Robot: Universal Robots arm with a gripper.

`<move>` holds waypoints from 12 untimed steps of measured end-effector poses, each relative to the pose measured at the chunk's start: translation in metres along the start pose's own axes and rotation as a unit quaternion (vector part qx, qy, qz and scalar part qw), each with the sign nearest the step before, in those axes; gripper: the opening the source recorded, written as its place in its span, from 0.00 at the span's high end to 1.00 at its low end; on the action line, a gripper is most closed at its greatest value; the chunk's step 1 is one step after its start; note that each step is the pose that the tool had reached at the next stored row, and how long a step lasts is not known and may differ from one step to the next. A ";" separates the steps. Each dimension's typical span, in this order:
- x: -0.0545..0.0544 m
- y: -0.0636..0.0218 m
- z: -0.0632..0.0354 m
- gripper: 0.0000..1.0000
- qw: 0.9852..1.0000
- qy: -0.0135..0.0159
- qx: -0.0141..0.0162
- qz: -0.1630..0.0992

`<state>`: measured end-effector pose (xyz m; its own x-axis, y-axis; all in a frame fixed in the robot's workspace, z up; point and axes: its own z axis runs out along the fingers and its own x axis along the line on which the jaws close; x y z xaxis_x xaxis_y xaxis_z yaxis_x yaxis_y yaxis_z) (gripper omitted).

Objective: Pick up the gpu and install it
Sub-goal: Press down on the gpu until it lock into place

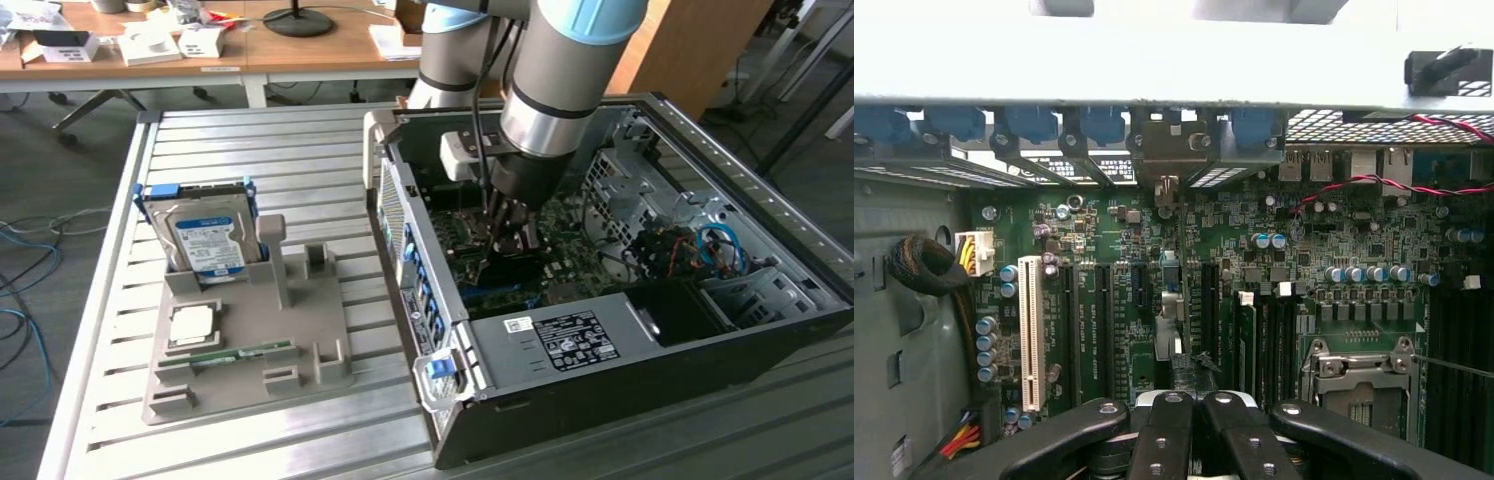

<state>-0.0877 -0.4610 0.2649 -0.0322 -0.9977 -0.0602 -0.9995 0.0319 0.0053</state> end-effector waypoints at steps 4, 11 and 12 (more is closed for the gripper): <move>0.000 0.0000 0.0001 0.89 1.000 0.000 0.000 0.000; -0.001 -0.0001 0.0006 0.89 1.000 -0.001 0.000 0.000; -0.001 -0.0001 0.0006 0.89 1.000 -0.002 0.000 0.000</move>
<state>-0.0876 -0.4600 0.2643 -0.0321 -0.9975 -0.0633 -0.9995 0.0318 0.0052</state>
